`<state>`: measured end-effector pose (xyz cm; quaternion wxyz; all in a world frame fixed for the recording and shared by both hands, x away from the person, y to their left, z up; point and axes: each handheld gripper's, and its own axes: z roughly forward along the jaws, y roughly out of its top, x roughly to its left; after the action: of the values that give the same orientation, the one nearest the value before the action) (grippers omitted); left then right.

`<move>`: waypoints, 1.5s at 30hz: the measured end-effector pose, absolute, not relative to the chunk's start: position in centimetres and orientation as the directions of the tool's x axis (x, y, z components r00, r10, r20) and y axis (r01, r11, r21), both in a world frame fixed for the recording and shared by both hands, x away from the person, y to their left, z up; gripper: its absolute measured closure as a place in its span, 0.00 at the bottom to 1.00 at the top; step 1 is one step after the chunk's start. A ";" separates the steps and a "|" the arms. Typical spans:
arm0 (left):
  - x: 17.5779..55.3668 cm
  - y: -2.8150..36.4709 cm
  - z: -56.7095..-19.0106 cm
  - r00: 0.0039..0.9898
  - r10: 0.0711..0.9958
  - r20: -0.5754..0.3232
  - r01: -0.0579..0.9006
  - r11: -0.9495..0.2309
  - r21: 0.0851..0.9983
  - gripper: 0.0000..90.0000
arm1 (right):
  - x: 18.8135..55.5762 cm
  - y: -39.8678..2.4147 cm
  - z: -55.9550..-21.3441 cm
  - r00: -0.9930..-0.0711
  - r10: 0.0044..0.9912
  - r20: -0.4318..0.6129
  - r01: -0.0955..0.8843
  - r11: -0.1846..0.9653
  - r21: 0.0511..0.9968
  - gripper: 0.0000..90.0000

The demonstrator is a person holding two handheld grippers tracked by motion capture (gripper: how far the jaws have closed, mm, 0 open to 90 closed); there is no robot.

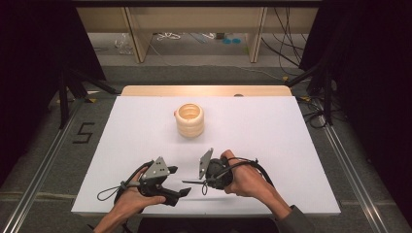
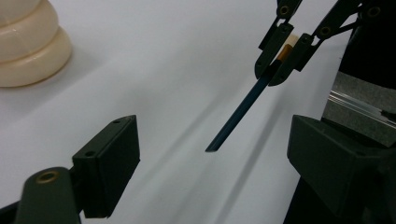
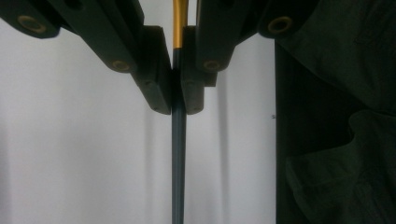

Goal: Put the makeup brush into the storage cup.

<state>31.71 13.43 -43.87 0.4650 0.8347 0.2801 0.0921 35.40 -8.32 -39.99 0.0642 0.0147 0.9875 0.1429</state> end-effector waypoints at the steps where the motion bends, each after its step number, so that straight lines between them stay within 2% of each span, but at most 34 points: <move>1: 31.8 13.3 -43.9 0.831 0.546 -0.108 0.383 -0.420 0.823 0.18 | 35.3 -8.2 -40.1 -0.992 0.044 -0.122 0.008 0.959 0.282 0.93; 8: 32.2 12.7 -44.3 0.860 0.495 -0.120 0.399 -0.509 0.762 0.20 | 34.9 -7.8 -40.4 -0.993 -0.005 -0.121 -0.038 0.961 0.274 0.93; 16: 32.5 12.4 -44.2 0.871 0.474 -0.131 0.410 -0.554 0.724 0.26 | 34.5 -7.6 -40.4 -0.994 -0.002 -0.109 -0.032 0.961 0.273 0.93; 18: 32.5 12.3 -44.1 0.879 0.460 -0.126 0.400 -0.568 0.720 0.26 | 34.6 -7.5 -40.5 -0.992 -0.030 -0.120 -0.062 0.960 0.273 0.93; 21: 32.4 11.9 -44.2 0.874 0.459 -0.159 0.426 -0.568 0.704 0.28 | 34.4 -7.3 -40.5 -0.993 -0.032 -0.111 -0.061 0.961 0.269 0.93; 23: 32.5 11.8 -44.2 0.882 0.449 -0.142 0.413 -0.591 0.693 0.30 | 34.4 -7.2 -40.5 -0.993 -0.032 -0.111 -0.061 0.962 0.266 0.93; 24: 32.4 11.7 -44.2 0.880 0.448 -0.157 0.423 -0.588 0.689 0.30 | 34.6 -7.2 -40.6 -0.989 -0.073 -0.131 -0.106 0.957 0.271 0.93; 26: 32.4 11.5 -44.3 0.887 0.436 -0.152 0.412 -0.600 0.685 0.32 | 34.4 -7.0 -40.7 -0.989 -0.077 -0.126 -0.110 0.953 0.283 0.93; 31: 32.4 11.2 -44.4 0.893 0.425 -0.148 0.409 -0.629 0.661 0.37 | 34.3 -6.8 -40.9 -0.986 -0.099 -0.134 -0.132 0.953 0.272 0.93; 34: 32.4 11.0 -44.5 0.884 0.437 -0.167 0.426 -0.606 0.671 0.43 | 34.3 -6.7 -41.0 -0.983 -0.113 -0.146 -0.149 0.950 0.273 0.93; 39: 32.6 10.9 -44.7 0.903 0.402 -0.155 0.398 -0.642 0.656 0.50 | 34.1 -6.5 -40.9 -0.983 -0.116 -0.143 -0.152 0.950 0.273 0.93; 42: 32.5 10.9 -44.7 0.903 0.403 -0.150 0.397 -0.648 0.650 0.53 | 34.2 -6.5 -40.9 -0.977 -0.144 -0.160 -0.185 0.942 0.280 0.93; 44: 32.4 10.7 -44.8 0.897 0.415 -0.154 0.407 -0.635 0.657 0.56 | 34.1 -6.4 -40.9 -0.978 -0.136 -0.156 -0.176 0.943 0.282 0.93; 45: 32.5 10.7 -44.8 0.901 0.408 -0.151 0.399 -0.640 0.656 0.58 | 33.9 -6.4 -40.8 -0.984 -0.107 -0.139 -0.141 0.952 0.271 0.93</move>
<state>32.48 10.73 -44.81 0.3610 0.9056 0.2228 0.0056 33.87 -6.41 -40.81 0.0617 -0.0629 0.9861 0.1412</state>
